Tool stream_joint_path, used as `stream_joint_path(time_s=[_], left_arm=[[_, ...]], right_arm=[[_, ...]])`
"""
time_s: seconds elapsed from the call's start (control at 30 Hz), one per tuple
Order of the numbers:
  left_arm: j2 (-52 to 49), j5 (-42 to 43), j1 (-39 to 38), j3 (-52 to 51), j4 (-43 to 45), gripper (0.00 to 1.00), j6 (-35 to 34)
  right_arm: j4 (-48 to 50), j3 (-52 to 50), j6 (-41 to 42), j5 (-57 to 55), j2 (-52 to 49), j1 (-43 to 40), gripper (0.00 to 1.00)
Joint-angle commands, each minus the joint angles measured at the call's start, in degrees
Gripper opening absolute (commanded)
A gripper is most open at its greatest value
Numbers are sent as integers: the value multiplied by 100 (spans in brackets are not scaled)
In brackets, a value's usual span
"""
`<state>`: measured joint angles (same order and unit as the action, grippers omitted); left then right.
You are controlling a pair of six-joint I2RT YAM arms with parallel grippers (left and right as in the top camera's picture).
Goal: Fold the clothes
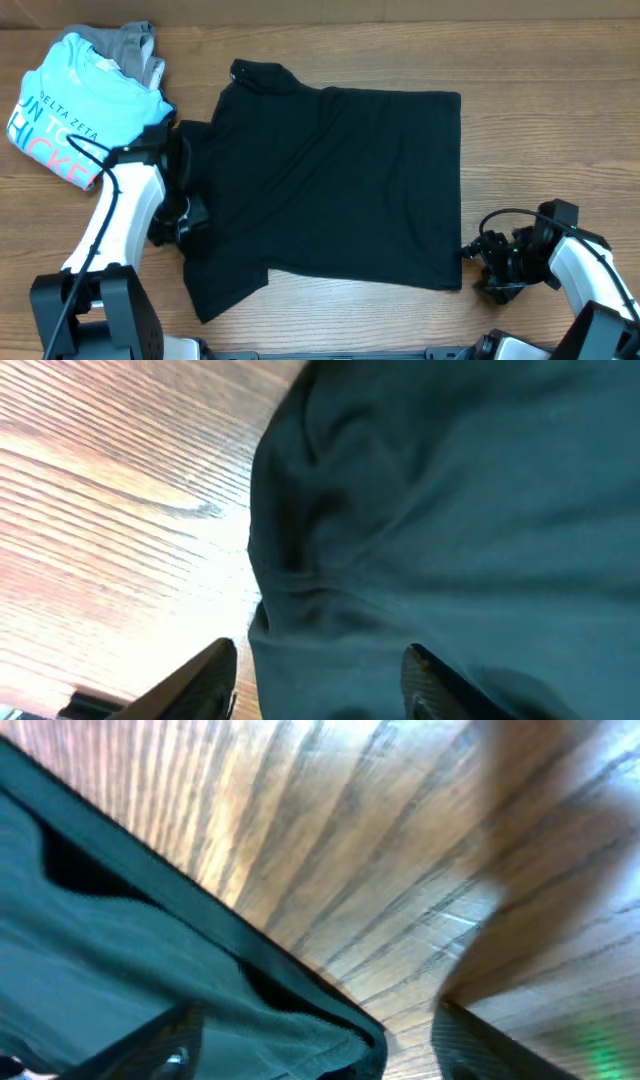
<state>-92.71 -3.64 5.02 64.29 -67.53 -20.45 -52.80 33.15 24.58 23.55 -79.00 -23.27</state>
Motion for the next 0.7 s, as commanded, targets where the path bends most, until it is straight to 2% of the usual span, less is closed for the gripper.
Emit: stream_joint_path(time_s=[0.0,0.1,0.13,0.17,0.2,0.4,0.57,0.67], left_arm=[[328,105,42,378,-208,57,129],[616,219,-9,459,-363,61,254],[824,210,-55,461,-448,66,289],[1086,199,-105,461,-590,77,358],[1196,197,-122,461,-656,81,378],[1777,214,-221,457,-1191,89,376],[1840,634,-422,313,-1451,89,334],[1838,828,-605,11,-1386,89,72]], right_arm=[[0,170,-216,11,155,-35,80],[-4,205,-219,9,155,-33,81],[-2,229,-232,13,155,-33,82],[-4,267,-238,11,155,-33,82],[-4,293,-240,11,155,-35,82],[-72,466,-256,11,175,-33,87],[-284,562,-254,11,186,-33,92],[-382,562,-254,11,186,-33,95]])
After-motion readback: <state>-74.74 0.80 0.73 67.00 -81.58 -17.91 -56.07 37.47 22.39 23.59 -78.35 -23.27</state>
